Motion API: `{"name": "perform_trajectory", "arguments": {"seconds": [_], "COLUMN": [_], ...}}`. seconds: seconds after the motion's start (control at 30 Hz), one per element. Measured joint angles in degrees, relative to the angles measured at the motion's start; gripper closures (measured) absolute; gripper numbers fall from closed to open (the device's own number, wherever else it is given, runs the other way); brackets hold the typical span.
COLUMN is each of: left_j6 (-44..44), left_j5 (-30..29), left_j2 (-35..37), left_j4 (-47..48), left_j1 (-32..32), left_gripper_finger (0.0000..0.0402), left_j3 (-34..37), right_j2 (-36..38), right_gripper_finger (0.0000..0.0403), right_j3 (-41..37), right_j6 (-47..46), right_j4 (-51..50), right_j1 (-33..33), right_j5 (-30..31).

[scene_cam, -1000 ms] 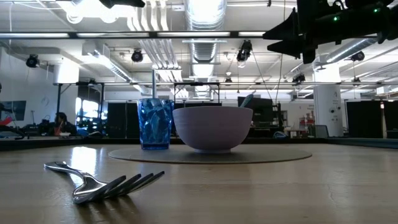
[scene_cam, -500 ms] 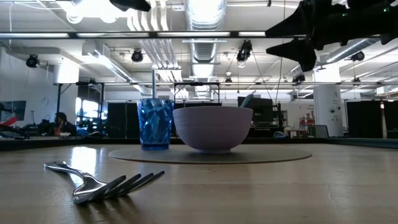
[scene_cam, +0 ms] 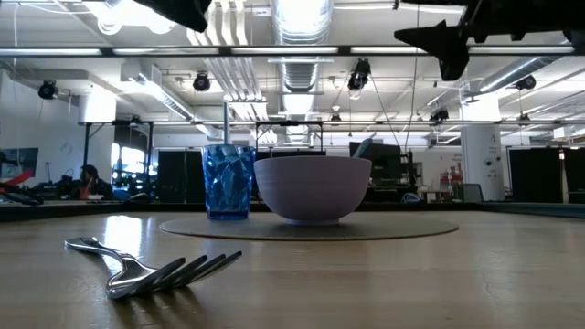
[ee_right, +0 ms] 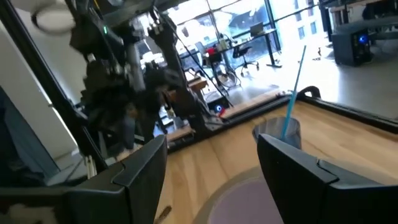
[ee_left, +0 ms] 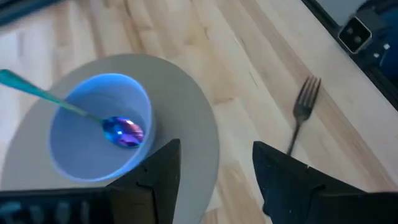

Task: Pick & Place Utensil
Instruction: Put the black fork into the purple bowl

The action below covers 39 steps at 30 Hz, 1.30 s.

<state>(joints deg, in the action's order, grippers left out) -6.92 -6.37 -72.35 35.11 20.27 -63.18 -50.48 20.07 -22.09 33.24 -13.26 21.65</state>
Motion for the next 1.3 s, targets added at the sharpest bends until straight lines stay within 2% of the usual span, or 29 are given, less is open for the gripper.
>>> {"name": "perform_trajectory", "arguments": {"seconds": [0.23,0.57,0.83,1.3], "left_j6": [0.36,0.76,2.24,2.89], "left_j5": [4.59,10.27,10.46,11.52], "left_j2": [-6.5,-17.19,-24.17,-31.43], "left_j4": [-0.11,2.38,10.48,12.43], "left_j1": [0.81,0.99,2.28,3.44], "left_gripper_finger": [0.0209,0.0209,0.0209,0.0209], "left_j3": [-2.54,-10.1,-16.66,-16.2], "right_j2": [-0.29,-0.31,-0.31,-0.37], "right_gripper_finger": [0.0158,0.0158,0.0158,0.0158], "right_j3": [2.16,2.1,2.07,1.89], "right_j6": [0.94,2.34,2.56,-0.87], "right_j4": [0.13,-0.03,-0.45,-3.0], "right_j1": [0.02,0.02,0.02,0.02], "right_j5": [0.02,0.13,0.09,0.34]}}
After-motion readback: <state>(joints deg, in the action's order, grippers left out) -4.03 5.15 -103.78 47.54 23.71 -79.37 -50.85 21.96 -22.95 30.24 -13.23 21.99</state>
